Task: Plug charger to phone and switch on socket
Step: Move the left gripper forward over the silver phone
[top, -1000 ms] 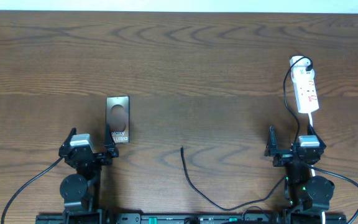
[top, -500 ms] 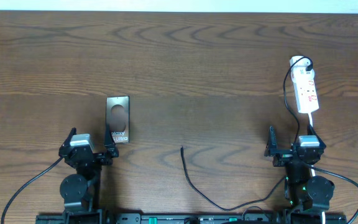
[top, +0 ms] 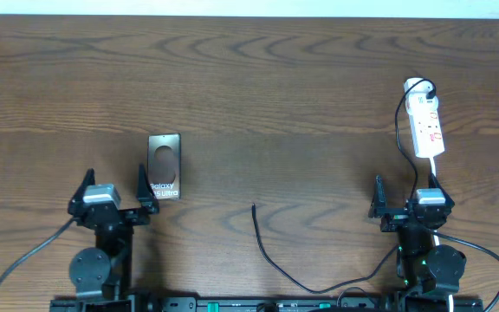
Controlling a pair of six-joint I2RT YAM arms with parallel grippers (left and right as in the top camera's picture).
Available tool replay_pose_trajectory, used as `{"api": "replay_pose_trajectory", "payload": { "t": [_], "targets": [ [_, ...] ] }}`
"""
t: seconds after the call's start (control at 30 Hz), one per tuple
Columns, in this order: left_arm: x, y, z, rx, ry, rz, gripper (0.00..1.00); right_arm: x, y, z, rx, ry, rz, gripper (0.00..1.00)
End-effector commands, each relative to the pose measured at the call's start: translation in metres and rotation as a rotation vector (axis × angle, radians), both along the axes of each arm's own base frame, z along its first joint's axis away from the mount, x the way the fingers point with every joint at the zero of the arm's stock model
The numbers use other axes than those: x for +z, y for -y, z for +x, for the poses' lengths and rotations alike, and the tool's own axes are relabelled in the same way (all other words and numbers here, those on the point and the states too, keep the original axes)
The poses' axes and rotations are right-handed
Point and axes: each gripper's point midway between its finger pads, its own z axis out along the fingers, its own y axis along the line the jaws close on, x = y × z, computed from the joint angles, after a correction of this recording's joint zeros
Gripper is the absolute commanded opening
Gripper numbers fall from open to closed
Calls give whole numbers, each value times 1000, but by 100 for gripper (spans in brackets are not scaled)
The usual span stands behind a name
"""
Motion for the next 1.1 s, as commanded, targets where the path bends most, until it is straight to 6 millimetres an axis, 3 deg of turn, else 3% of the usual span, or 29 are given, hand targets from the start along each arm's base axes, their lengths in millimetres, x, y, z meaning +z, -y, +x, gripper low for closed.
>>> {"api": "replay_pose_trajectory", "payload": {
  "t": [0.0,0.23,0.47,0.7,1.03,1.07],
  "targets": [
    [38,-1,5,-1,9,10,91,0,0,0,-3,1,-10,99],
    [68,3,36,-35,-153,-10,91,0,0,0,-3,1,-10,99],
    [63,4,76,-61,-480,-56,91,0,0,0,-3,1,-10,99],
    [29,6,90,-78,-889,-100,91,0,0,0,-3,1,-10,99],
    [-39,6,91,-76,-1198,-139,90,0,0,0,-3,1,-10,99],
    [-43,6,91,-76,-1216,-141,70,0,0,0,-3,1,-10,99]
  ]
}}
